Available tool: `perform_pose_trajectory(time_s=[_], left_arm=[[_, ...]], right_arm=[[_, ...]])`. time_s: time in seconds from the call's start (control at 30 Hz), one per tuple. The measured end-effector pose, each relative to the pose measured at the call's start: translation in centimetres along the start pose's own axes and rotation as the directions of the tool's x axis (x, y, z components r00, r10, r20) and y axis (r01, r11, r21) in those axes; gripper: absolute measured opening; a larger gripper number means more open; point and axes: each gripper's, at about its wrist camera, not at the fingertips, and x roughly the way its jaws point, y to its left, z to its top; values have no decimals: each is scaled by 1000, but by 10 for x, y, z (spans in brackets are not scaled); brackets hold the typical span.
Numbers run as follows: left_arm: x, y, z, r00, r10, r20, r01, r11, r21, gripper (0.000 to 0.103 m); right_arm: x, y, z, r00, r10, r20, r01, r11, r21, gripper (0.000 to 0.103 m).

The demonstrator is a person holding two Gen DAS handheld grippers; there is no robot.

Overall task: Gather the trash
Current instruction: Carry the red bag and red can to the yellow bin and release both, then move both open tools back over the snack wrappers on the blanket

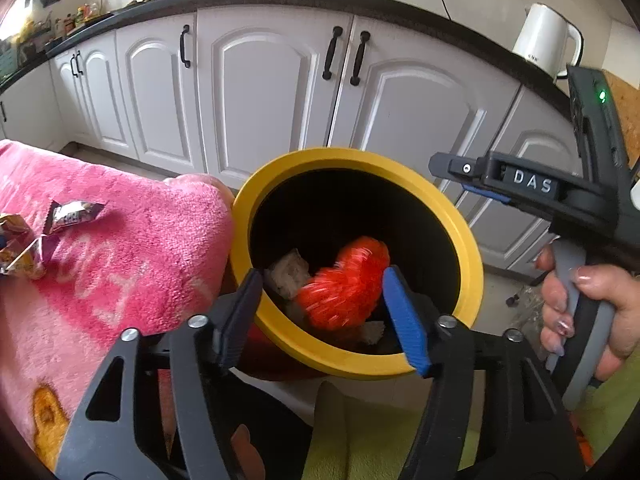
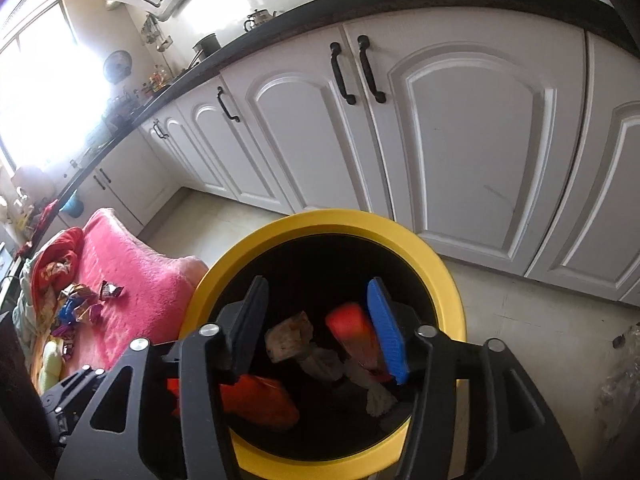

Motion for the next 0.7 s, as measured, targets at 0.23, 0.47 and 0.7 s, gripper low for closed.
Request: perform_pose_trajectory(time_s=[0.23,0.47,0.7], left_arm=[[-21,5,2,998,17,62,-16,1000,-17,90],[-44,17,3,993,59,106,-54,997,-55,92],[-69,34,4,984,109,144,-94,990,-107,92]], right_arm=[[-8,2,0,999,-36,34,36,999,-3,67],[-18,11,-1,996,-57,69,58,998,-22,75],[-31,26,-3,994,-37,107,43,998,-53,77]])
